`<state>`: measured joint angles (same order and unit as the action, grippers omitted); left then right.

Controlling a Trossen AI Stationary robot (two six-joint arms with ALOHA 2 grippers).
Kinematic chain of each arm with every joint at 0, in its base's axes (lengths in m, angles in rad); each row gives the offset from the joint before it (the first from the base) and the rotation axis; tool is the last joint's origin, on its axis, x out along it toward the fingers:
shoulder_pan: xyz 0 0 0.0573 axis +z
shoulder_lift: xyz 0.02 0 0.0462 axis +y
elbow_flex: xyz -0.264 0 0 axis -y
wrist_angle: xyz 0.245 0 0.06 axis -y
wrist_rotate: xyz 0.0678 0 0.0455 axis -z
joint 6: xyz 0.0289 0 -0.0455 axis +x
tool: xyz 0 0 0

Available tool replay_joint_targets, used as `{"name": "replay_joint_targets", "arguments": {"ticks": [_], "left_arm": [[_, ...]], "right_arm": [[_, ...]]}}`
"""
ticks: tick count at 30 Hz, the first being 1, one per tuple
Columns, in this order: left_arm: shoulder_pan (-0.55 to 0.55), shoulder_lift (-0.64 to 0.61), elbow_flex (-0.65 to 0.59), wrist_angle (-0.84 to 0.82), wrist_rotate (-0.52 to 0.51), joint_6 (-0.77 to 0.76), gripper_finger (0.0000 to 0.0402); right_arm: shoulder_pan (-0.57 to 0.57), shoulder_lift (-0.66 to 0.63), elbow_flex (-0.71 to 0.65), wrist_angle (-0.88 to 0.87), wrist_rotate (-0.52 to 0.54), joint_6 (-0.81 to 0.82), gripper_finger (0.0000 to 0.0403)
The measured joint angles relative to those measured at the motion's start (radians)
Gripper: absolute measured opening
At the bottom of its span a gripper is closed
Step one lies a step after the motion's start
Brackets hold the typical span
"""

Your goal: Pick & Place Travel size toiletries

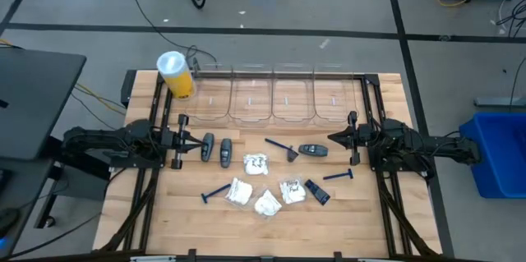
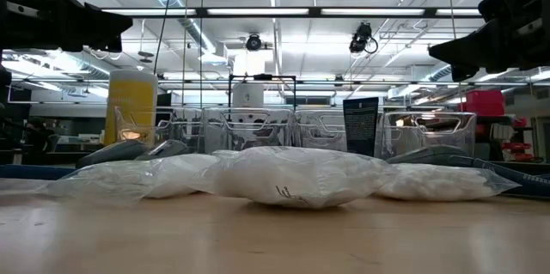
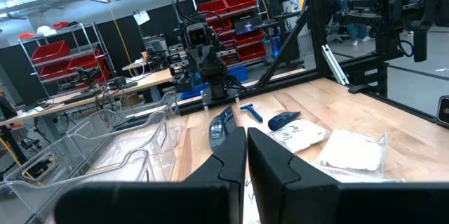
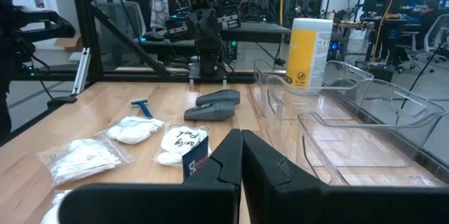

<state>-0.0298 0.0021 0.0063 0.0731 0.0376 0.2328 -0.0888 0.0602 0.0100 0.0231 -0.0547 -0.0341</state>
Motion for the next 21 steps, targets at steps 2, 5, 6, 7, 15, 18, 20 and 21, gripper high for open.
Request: {"name": "replay_joint_targets", "arguments": {"ticks": [2, 5, 6, 7, 15, 18, 20, 21], "left_arm": [[0.000, 0.000, 0.000, 0.000, 0.000, 0.000, 0.0024], [0.000, 0.000, 0.000, 0.000, 0.000, 0.000, 0.0024], [0.000, 0.000, 0.000, 0.000, 0.000, 0.000, 0.0024], [0.000, 0.000, 0.000, 0.000, 0.000, 0.000, 0.0024], [0.000, 0.000, 0.000, 0.000, 0.000, 0.000, 0.0024], [0.000, 0.000, 0.000, 0.000, 0.000, 0.000, 0.0024], [0.000, 0.000, 0.000, 0.000, 0.000, 0.000, 0.0024], [0.000, 0.000, 0.000, 0.000, 0.000, 0.000, 0.0024]], "right_arm": [[0.000, 0.000, 0.000, 0.000, 0.000, 0.000, 0.0007], [0.000, 0.000, 0.000, 0.000, 0.000, 0.000, 0.0007], [0.000, 0.000, 0.000, 0.000, 0.000, 0.000, 0.0007], [0.000, 0.000, 0.000, 0.000, 0.000, 0.000, 0.0007], [-0.001, 0.000, 0.000, -0.007, 0.011, -0.064, 0.0007], [-0.002, 0.000, 0.000, -0.013, 0.070, -0.240, 0.0007], [-0.002, 0.000, 0.000, -0.011, 0.078, -0.304, 0.0007], [-0.002, 0.000, 0.000, -0.011, 0.079, -0.321, 0.0007]]}}
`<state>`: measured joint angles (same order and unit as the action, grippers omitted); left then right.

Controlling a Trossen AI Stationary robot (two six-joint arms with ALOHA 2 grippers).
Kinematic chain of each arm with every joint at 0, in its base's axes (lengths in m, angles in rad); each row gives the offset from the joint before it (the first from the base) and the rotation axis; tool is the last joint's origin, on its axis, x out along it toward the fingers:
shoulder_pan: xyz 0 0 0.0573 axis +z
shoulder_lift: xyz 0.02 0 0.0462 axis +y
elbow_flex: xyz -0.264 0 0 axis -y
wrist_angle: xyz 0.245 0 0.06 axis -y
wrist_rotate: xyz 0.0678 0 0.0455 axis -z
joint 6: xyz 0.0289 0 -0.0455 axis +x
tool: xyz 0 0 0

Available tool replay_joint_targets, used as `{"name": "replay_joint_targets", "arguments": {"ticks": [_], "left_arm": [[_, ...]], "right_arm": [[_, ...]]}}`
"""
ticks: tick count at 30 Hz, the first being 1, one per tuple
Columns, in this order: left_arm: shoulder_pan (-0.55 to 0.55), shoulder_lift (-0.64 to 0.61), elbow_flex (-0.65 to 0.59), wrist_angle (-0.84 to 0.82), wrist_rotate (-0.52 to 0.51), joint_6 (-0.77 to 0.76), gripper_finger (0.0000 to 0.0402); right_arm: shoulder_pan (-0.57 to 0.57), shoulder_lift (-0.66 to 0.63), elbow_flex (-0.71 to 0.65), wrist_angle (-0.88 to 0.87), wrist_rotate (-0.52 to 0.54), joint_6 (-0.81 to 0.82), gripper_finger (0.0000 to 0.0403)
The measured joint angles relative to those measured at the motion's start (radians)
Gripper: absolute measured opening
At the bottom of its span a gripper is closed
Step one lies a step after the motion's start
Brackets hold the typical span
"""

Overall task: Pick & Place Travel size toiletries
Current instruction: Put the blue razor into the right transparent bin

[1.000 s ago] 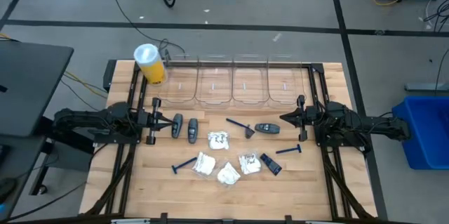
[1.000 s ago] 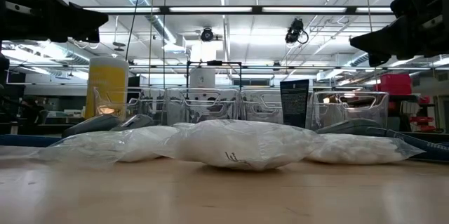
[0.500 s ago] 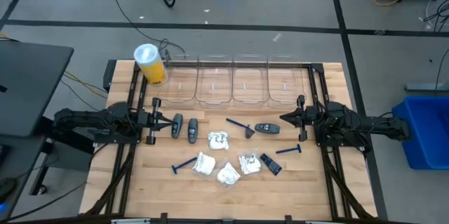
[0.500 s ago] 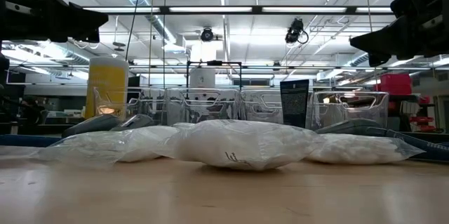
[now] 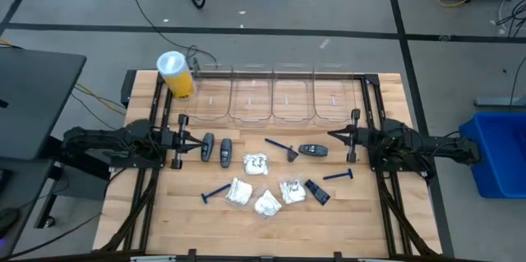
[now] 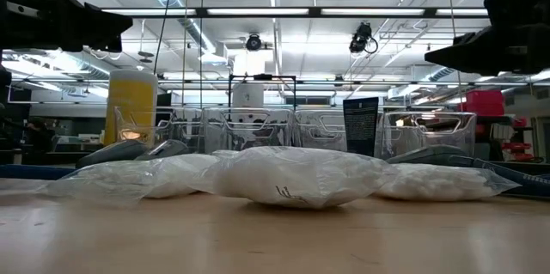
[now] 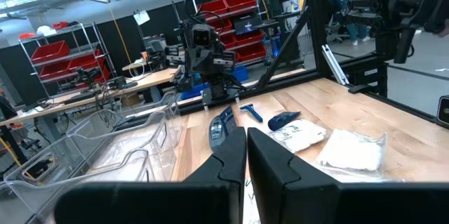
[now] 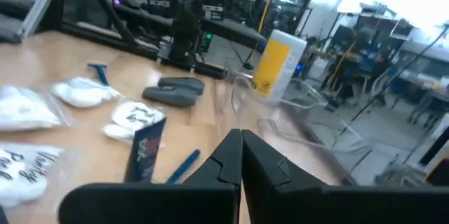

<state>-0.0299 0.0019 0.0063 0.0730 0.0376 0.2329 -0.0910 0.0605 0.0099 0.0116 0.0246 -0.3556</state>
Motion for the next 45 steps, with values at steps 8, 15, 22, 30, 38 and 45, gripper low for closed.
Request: {"name": "replay_joint_targets", "arguments": {"ticks": [8, 15, 22, 30, 38, 45], "left_arm": [[0.000, 0.000, 0.000, 0.000, 0.000, 0.000, 0.0024], [0.000, 0.000, 0.000, 0.000, 0.000, 0.000, 0.0024], [0.000, 0.000, 0.000, 0.000, 0.000, 0.000, 0.0024], [0.000, 0.000, 0.000, 0.000, 0.000, 0.000, 0.0024], [0.000, 0.000, 0.000, 0.000, 0.000, 0.000, 0.0024], [0.000, 0.000, 0.000, 0.000, 0.000, 0.000, 0.0024]], "right_arm": [[0.000, 0.000, 0.000, 0.000, 0.000, -0.009, 0.0007], [0.000, 0.000, 0.000, 0.012, 0.000, -0.061, 0.0007], [0.000, 0.000, 0.000, 0.023, -0.001, -0.042, 0.0007], [0.000, 0.000, 0.000, 0.066, -0.078, 0.341, 0.0007], [0.000, 0.002, 0.000, 0.154, -0.106, 0.492, 0.0007], [0.000, 0.001, 0.000, 0.249, -0.106, 0.584, 0.0007]]}}
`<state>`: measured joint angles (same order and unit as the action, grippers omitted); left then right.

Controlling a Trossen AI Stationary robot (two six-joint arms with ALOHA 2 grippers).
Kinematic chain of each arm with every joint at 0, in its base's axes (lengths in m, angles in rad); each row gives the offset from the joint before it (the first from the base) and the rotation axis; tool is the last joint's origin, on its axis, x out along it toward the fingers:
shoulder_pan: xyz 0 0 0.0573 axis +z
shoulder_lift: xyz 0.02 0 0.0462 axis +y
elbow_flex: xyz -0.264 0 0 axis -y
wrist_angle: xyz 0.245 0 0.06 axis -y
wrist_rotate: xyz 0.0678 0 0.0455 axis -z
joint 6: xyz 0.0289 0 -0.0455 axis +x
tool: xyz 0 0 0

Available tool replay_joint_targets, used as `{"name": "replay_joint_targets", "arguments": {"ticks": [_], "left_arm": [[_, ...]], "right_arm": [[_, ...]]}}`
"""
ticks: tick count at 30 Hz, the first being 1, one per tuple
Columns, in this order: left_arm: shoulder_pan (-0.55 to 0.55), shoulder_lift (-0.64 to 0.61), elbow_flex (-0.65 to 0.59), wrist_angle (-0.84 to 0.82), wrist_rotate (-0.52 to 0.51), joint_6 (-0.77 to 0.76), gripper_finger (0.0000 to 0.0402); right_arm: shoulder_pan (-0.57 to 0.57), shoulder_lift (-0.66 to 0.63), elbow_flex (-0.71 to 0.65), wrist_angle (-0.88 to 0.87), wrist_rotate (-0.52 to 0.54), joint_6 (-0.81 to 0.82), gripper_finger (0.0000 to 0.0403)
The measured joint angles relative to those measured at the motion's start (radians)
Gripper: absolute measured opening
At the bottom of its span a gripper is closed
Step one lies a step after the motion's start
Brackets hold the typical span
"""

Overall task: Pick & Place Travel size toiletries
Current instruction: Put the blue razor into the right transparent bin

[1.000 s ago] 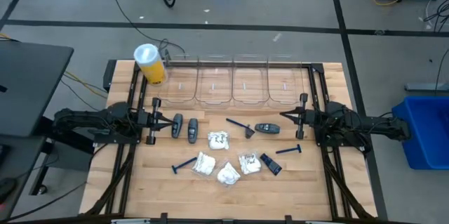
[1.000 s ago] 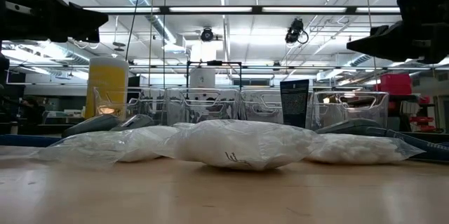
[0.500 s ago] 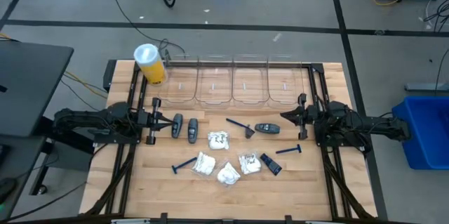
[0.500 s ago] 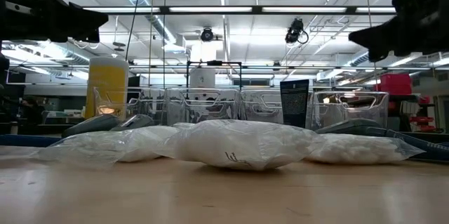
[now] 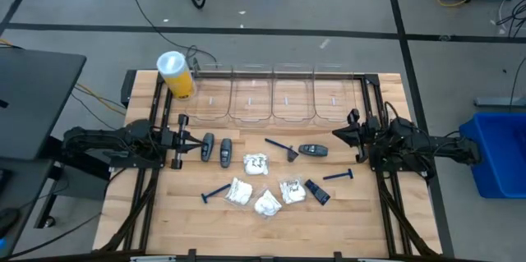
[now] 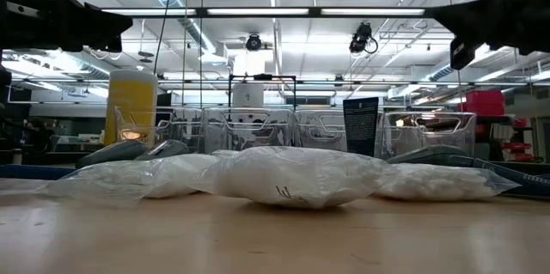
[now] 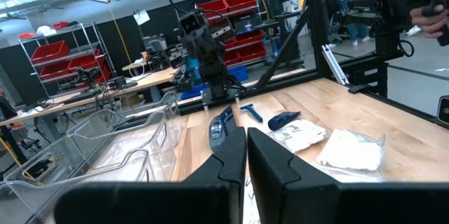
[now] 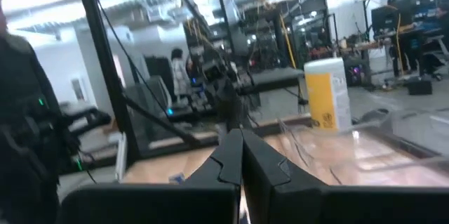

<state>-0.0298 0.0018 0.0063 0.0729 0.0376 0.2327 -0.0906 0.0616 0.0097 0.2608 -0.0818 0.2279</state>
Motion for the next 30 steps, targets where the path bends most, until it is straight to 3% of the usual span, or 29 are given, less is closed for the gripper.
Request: {"name": "replay_joint_targets", "arguments": {"ticks": [9, 30], "left_arm": [[0.000, 0.000, 0.000, 0.000, 0.000, 0.000, 0.0024], [0.000, 0.000, 0.000, 0.000, 0.000, 0.000, 0.0024]], "right_arm": [[0.000, 0.062, 0.128, -0.039, 0.000, -0.030, 0.0007], [0.000, 0.422, 0.505, -0.148, 0.000, -0.150, 0.0007]]}}
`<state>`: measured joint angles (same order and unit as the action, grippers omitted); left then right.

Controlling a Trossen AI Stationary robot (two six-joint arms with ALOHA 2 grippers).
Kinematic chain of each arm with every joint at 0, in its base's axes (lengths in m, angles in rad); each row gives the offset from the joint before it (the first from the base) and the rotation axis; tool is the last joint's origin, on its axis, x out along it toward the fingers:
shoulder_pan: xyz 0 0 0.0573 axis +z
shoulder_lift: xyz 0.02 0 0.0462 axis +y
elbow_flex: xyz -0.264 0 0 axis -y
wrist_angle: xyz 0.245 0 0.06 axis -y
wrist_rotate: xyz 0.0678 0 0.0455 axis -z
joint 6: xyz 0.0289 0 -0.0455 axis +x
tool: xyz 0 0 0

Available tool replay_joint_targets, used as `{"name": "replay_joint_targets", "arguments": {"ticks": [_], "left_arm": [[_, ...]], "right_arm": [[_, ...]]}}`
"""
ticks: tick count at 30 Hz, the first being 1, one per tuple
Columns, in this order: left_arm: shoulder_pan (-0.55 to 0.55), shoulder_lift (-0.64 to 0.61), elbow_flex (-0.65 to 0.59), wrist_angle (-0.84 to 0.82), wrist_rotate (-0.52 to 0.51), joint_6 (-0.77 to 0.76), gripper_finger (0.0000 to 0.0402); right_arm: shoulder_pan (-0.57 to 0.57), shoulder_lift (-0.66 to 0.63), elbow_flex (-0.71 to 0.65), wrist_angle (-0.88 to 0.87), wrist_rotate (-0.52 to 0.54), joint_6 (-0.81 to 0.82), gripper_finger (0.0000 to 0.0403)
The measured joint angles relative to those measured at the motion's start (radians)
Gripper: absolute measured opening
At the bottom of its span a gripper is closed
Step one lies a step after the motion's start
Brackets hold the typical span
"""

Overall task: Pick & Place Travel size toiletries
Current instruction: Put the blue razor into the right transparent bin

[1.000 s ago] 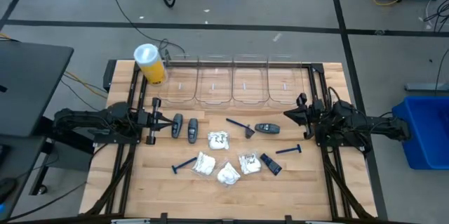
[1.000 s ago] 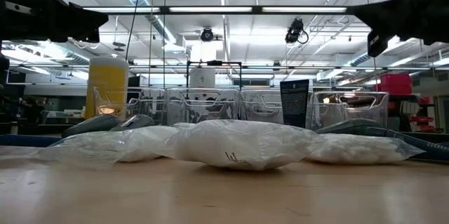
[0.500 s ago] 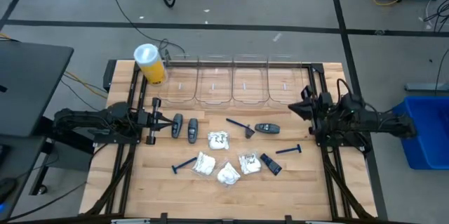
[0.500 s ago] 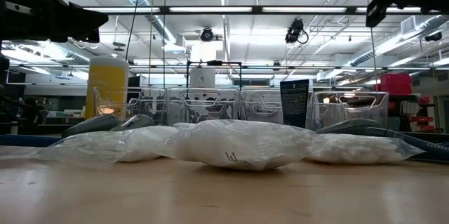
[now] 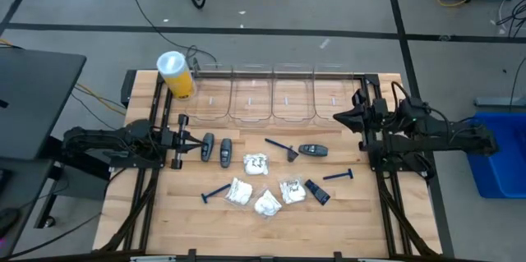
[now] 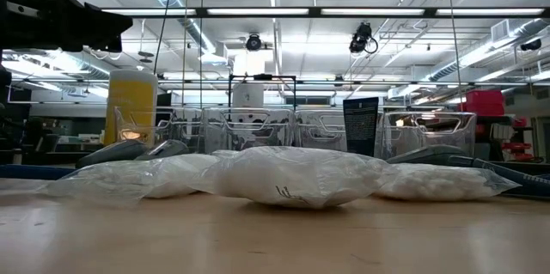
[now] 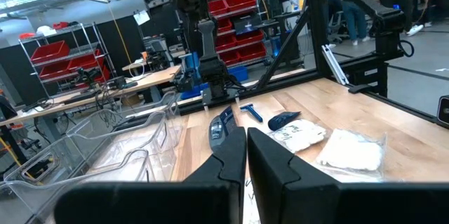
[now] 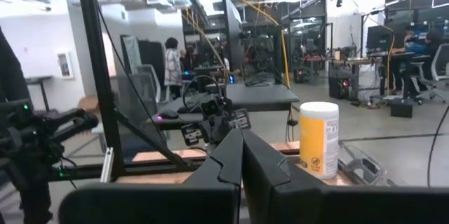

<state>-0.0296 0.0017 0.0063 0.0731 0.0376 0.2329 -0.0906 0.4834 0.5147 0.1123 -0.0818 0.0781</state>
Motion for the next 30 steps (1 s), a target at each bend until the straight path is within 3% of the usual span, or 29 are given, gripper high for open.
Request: {"name": "replay_joint_targets", "arguments": {"ticks": [17, 30], "left_arm": [[0.000, 0.000, 0.000, 0.000, 0.000, 0.000, 0.0024], [0.000, 0.000, 0.000, 0.000, 0.000, 0.000, 0.0024]], "right_arm": [[0.119, 0.173, 0.055, -0.089, -0.027, 0.014, 0.0007], [0.166, 0.195, 0.055, -0.129, -0.025, 0.042, 0.0007]]}}
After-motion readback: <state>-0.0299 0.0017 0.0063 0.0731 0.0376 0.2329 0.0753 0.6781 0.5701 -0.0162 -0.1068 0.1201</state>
